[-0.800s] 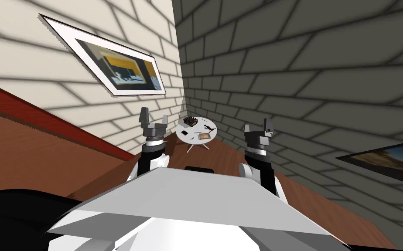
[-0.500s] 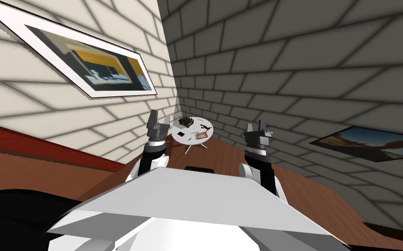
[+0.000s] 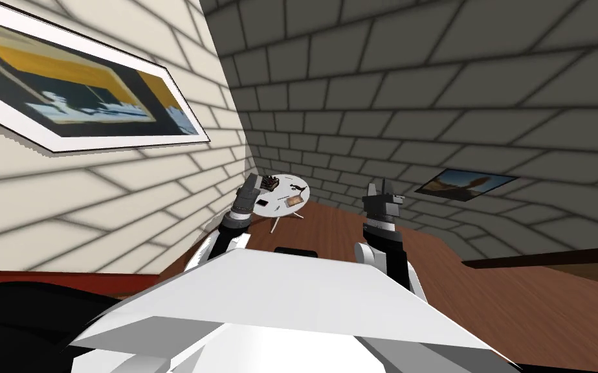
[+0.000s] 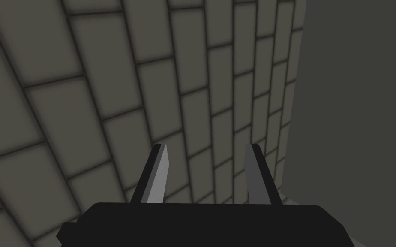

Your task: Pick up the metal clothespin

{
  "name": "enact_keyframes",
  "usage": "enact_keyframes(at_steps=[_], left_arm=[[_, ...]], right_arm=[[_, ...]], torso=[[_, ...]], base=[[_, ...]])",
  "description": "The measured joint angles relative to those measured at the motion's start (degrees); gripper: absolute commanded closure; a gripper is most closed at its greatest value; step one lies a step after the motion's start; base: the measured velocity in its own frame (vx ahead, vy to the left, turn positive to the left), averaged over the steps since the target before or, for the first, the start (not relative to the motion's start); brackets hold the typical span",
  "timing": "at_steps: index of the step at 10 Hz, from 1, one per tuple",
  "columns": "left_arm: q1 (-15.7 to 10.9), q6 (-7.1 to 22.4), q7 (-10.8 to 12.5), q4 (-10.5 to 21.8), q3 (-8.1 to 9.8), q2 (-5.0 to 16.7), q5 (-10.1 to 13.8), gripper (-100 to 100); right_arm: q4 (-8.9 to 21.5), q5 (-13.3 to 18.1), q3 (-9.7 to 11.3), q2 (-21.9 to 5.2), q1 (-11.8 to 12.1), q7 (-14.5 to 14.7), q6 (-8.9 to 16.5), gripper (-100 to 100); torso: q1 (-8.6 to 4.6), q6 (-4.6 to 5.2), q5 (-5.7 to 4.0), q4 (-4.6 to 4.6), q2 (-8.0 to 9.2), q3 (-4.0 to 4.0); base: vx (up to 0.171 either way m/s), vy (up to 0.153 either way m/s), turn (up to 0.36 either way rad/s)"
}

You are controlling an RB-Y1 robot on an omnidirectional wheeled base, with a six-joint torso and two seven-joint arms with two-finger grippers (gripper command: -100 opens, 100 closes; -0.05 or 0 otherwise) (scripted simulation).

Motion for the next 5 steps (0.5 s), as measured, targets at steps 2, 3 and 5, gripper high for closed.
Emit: enact_keyframes(at_steps=[2, 3, 5], left_arm=[[-0.3, -0.4, -2.7, 1.6, -1.47, 3.3, -3.3, -100], [-0.7, -0.4, -3.7, 2.2, -1.86, 4.3, -4.5, -100], [-0.3, -1.6, -6.4, 4.1, -3.10, 6.5, -7.3, -100]], right_arm=[[0.0, 0.0, 0.0, 0.0, 0.0, 0.0, 0.0, 0], [0.0, 0.0, 0.0, 0.0, 0.0, 0.0, 0.0, 0], [0.0, 0.0, 0.0, 0.0, 0.0, 0.0, 0.0, 0]], torso=[[-0.02, 0.05, -0.02, 0.00, 0.02, 0.01], [0.00, 0.01, 0.00, 0.00, -0.03, -0.01], [-0.06, -0.01, -0.02, -0.03, -0.12, -0.07]], base=[[-0.040, 0.131, -0.370], [-0.012, 0.126, -0.382], [-0.027, 0.115, -0.276]])
